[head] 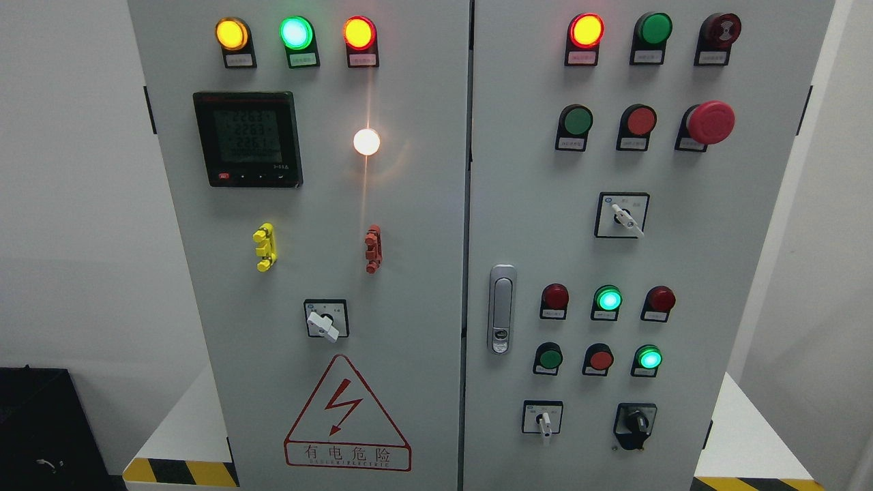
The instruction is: Flip black knob to close circuit
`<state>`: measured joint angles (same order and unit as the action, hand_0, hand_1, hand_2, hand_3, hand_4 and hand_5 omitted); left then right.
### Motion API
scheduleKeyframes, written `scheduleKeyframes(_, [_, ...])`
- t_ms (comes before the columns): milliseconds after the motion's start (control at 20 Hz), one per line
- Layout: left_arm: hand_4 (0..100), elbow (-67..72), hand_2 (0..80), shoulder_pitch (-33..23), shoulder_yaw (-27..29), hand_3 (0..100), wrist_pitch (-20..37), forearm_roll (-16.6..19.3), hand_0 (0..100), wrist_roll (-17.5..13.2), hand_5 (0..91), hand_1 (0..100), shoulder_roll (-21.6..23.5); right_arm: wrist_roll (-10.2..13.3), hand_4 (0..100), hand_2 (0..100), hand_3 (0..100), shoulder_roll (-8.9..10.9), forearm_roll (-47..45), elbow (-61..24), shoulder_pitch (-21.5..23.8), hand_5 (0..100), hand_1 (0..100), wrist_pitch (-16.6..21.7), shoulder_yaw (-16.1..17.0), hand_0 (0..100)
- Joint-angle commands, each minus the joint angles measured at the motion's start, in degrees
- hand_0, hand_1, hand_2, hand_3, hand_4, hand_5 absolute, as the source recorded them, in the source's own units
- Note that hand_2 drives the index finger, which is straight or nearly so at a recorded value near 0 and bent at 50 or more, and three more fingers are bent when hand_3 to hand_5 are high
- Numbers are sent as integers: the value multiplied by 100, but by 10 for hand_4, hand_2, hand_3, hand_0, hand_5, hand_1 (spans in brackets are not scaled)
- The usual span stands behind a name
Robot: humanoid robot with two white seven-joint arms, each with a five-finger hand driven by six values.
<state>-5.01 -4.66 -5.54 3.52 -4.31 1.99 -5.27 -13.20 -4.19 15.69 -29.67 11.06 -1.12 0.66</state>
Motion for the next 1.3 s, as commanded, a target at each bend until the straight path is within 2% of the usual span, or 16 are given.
scheduleKeyframes(0, [0, 0, 0, 0, 0, 0, 0, 0, 120, 4, 0, 556, 0, 54, 259, 123, 287, -65, 1610, -2014, -16, 27, 114, -46, 487, 0])
scheduleKeyframes(100, [0, 0, 0, 0, 0, 0, 0, 0, 120, 4, 0, 556, 0, 185, 333, 204, 374, -91, 1963, -2445, -16, 149, 93, -98, 505, 0])
scheduleKeyframes(150, [0, 0, 0, 0, 0, 0, 0, 0, 120, 4, 0, 556, 0, 343, 404, 276, 474, -100, 2120, -2699, -42, 247, 48, -125, 497, 0])
scheduleKeyframes(200, [0, 0, 0, 0, 0, 0, 0, 0, 120, 4, 0, 556, 0, 397, 456, 342, 560, -100, 2287, -2928, -43, 289, 26, -125, 505, 0])
scheduleKeyframes(300, [0, 0, 0, 0, 0, 0, 0, 0, 120, 4, 0, 556, 0, 406, 539, 453, 666, -109, 2683, -3420, -43, 387, 0, -125, 514, 0])
scheduleKeyframes(350, [0, 0, 0, 0, 0, 0, 0, 0, 120, 4, 0, 556, 0, 406, 554, 473, 680, -109, 2893, -3684, -43, 410, 0, -125, 523, 0])
scheduleKeyframes(450, [0, 0, 0, 0, 0, 0, 0, 0, 120, 4, 0, 556, 0, 397, 645, 622, 786, -187, 3411, -4307, -43, 539, 0, -125, 601, 0])
scheduleKeyframes(500, [0, 0, 0, 0, 0, 0, 0, 0, 120, 4, 0, 556, 0, 389, 655, 635, 801, -205, 3701, -4554, -34, 551, 0, -99, 654, 0])
scheduleKeyframes(600, [0, 0, 0, 0, 0, 0, 0, 0, 120, 4, 0, 556, 0, 388, 735, 759, 913, -232, 4246, -5037, -25, 665, 0, -64, 698, 0])
scheduleKeyframes(650, [0, 0, 0, 0, 0, 0, 0, 0, 120, 4, 0, 556, 0, 388, 740, 765, 919, -232, 4466, -5275, -16, 676, 0, -64, 699, 0])
scheduleKeyframes(750, [0, 0, 0, 0, 0, 0, 0, 0, 120, 4, 0, 556, 0, 371, 825, 844, 990, -232, 4871, -5793, -16, 775, 0, -72, 707, 0])
scheduleKeyframes(900, [0, 0, 0, 0, 9, 0, 0, 0, 120, 4, 0, 556, 0, 222, 889, 900, 1000, -240, 5425, -6506, -16, 868, 0, -143, 655, 0])
scheduleKeyframes(1150, [0, 0, 0, 0, 0, 0, 0, 0, 120, 4, 0, 556, 0, -278, 921, 922, 1000, -240, 5646, -7236, -95, 902, 0, -573, 453, 0])
scheduleKeyframes(1250, [0, 0, 0, 0, 0, 0, 0, 0, 120, 4, 0, 556, 0, -376, 924, 923, 1000, -240, 5655, -7360, -156, 907, 0, -678, 426, 0])
